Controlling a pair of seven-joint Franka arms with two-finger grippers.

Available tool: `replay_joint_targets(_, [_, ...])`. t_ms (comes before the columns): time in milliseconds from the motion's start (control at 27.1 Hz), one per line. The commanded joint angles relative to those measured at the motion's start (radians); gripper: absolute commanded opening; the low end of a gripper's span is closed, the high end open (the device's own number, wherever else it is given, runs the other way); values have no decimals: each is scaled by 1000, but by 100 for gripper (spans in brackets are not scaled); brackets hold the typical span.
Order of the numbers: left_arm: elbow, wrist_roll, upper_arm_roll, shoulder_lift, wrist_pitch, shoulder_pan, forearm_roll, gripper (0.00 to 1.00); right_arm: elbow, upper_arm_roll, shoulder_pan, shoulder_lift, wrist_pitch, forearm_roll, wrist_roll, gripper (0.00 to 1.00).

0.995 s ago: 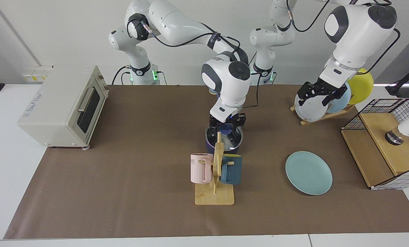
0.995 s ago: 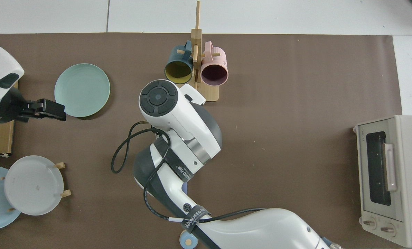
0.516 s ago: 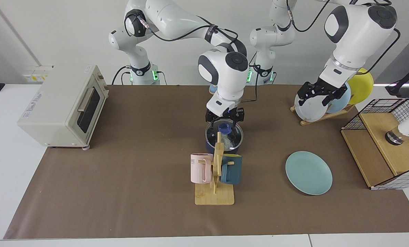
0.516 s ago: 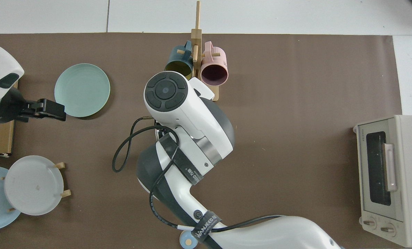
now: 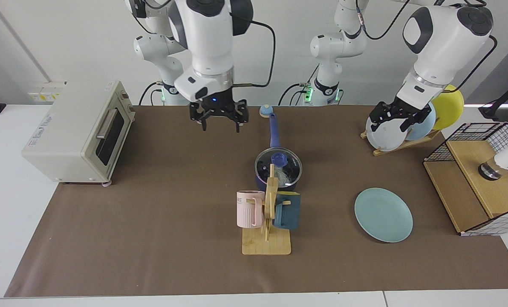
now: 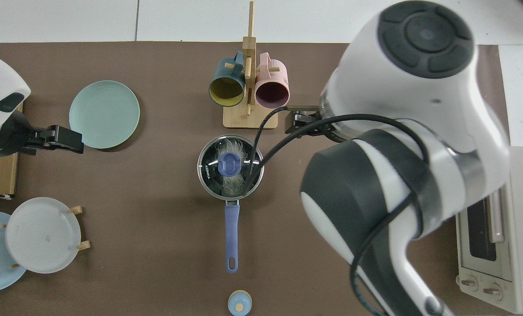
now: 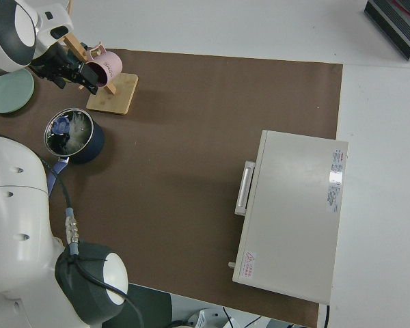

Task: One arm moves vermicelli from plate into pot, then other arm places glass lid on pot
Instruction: 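Lower the glass lid onto the saucepan and open the right gripper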

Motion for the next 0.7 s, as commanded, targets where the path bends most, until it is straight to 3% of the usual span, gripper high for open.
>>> replay_joint_targets(0, [-23,7,7,-24,5,-3,-5,100,-154,11,-127,-156,13,-1,-117,100])
replay_joint_targets(258, [-23,7,3,-24,5,3,-5,100,-156,11,-316,-185,10,-3,-272,100])
replay_joint_targets(664, [-23,7,3,-24,5,-3,-5,100,-157,13,-399,-182,16,-3,-318,100])
